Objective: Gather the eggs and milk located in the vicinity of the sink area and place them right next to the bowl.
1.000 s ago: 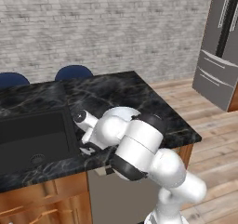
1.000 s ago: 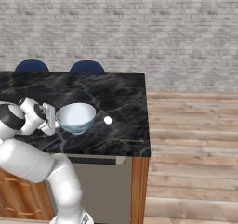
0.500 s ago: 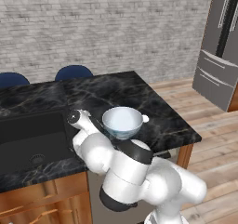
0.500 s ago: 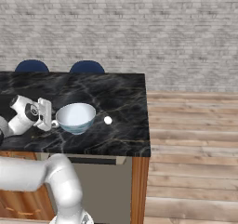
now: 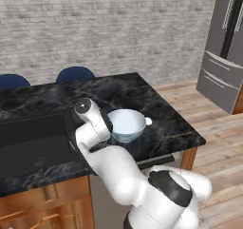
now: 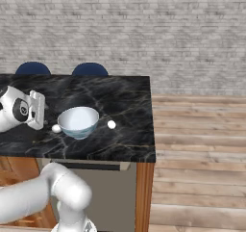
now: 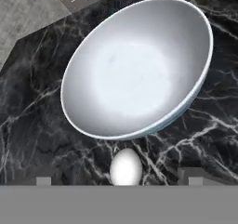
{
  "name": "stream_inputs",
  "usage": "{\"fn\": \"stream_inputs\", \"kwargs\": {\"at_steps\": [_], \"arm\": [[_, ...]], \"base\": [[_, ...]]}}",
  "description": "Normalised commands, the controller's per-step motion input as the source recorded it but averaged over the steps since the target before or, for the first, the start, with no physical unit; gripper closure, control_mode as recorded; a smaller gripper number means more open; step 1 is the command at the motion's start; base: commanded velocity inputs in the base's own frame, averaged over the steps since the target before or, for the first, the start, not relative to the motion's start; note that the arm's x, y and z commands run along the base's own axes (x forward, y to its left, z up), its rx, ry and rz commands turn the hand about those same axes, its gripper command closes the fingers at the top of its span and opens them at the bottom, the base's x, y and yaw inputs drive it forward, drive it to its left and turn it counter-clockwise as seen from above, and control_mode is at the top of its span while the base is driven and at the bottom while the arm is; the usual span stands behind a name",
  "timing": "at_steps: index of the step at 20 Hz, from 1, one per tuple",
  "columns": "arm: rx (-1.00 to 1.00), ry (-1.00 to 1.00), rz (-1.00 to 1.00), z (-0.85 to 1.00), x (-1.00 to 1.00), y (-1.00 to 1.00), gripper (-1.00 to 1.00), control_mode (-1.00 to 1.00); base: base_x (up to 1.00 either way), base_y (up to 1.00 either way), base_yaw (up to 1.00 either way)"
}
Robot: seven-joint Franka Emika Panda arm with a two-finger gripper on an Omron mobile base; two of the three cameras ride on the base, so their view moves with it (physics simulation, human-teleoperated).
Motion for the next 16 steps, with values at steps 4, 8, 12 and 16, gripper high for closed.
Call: {"fn": "stream_inputs", "kwargs": {"at_steps": [4, 8, 12, 16], "arm": [[0.14, 0.08, 0.01, 0.76, -0.92, -0.42, -1.0, -1.0], [0.13, 0.12, 0.01, 0.77, -0.83, -0.66, -1.0, -1.0], [0.12, 0.14, 0.05, 0.69, -0.61, -0.76, -1.0, -1.0], [0.08, 0.18, 0.02, 0.51, -0.41, -0.77, -1.0, -1.0]], "base": [[0.0, 0.0, 0.0], [0.0, 0.0, 0.0], [0.0, 0.0, 0.0], [0.0, 0.0, 0.0]]}}
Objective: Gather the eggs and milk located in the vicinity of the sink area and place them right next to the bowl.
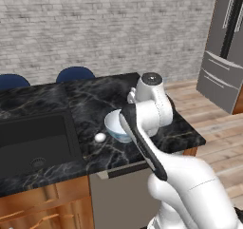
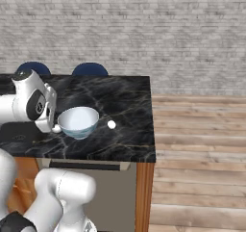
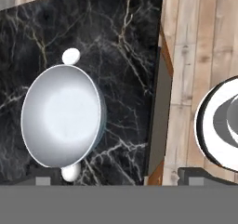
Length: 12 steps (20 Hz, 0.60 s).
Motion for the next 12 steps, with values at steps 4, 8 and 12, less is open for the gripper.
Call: {"fn": "stream_inputs", "kwargs": {"at_steps": [4, 8, 12], "arm": [[0.07, 0.16, 0.08, 0.13, -0.35, -0.76, -1.0, -1.0], [0.08, 0.12, 0.16, 0.0, -0.29, -0.76, -1.0, -1.0], [0.1, 0.06, 0.16, 0.0, -0.18, -0.65, -1.0, -1.0]], "base": [[0.0, 0.0, 0.0], [0.0, 0.0, 0.0], [0.0, 0.0, 0.0]]}}
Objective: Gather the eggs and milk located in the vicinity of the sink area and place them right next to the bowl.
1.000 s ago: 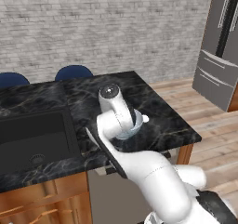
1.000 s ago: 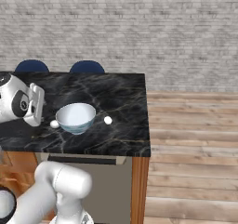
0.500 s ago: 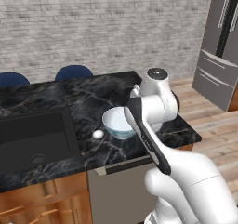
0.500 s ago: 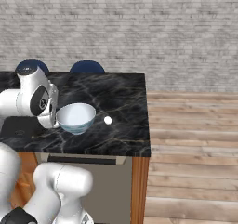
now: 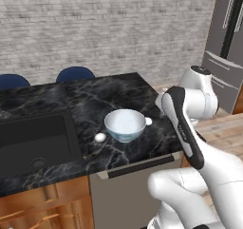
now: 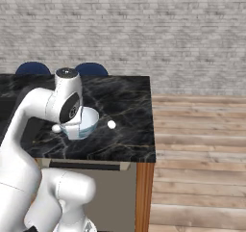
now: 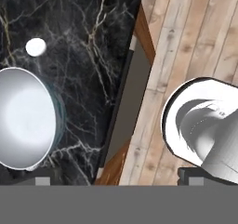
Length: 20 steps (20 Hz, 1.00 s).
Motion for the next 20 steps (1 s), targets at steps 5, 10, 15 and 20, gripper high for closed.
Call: {"fn": "stream_inputs", "kwargs": {"at_steps": [5, 10, 15, 20], "arm": [[0.08, 0.02, 0.07, 0.0, -0.02, -0.48, -1.0, -1.0], [0.03, 0.04, 0.0, 0.0, 0.0, -0.3, -1.0, -1.0], [0.01, 0.01, 0.0, 0.0, 0.0, -0.11, -1.0, 1.0], [0.0, 0.0, 0.0, 0.0, 0.0, 0.0, -1.0, 1.0]], "base": [[0.0, 0.0, 0.0], [0.0, 0.0, 0.0], [-0.08, -0.13, 0.0], [-0.31, 0.08, 0.0]]}}
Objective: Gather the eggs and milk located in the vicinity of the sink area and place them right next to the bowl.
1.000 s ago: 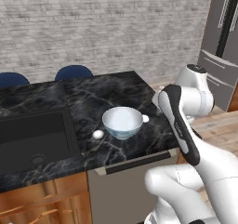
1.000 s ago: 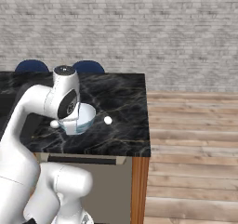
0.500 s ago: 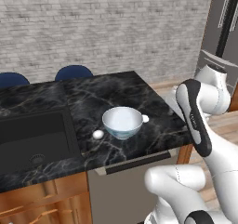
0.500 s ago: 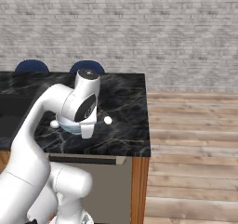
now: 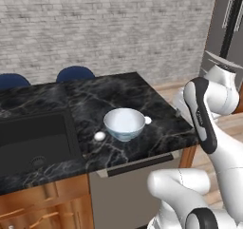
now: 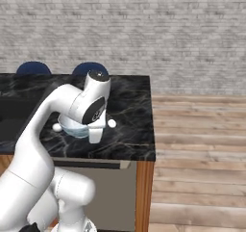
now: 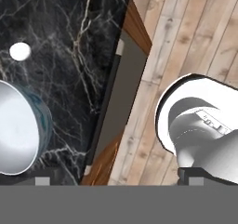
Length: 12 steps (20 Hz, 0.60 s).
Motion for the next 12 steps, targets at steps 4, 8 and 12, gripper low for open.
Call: {"fn": "stream_inputs", "kwargs": {"at_steps": [4, 8, 12], "arm": [[0.0, 0.0, 0.0, 0.0, 0.0, 0.0, -1.0, 1.0], [0.0, 0.0, 0.0, 0.0, 0.0, 0.0, -1.0, 1.0], [0.0, 0.0, 0.0, 0.0, 0.0, 0.0, -1.0, 1.0]], "base": [[-0.31, 0.5, 0.0], [-0.11, 0.7, 0.0], [-0.19, 0.72, 0.0]]}}
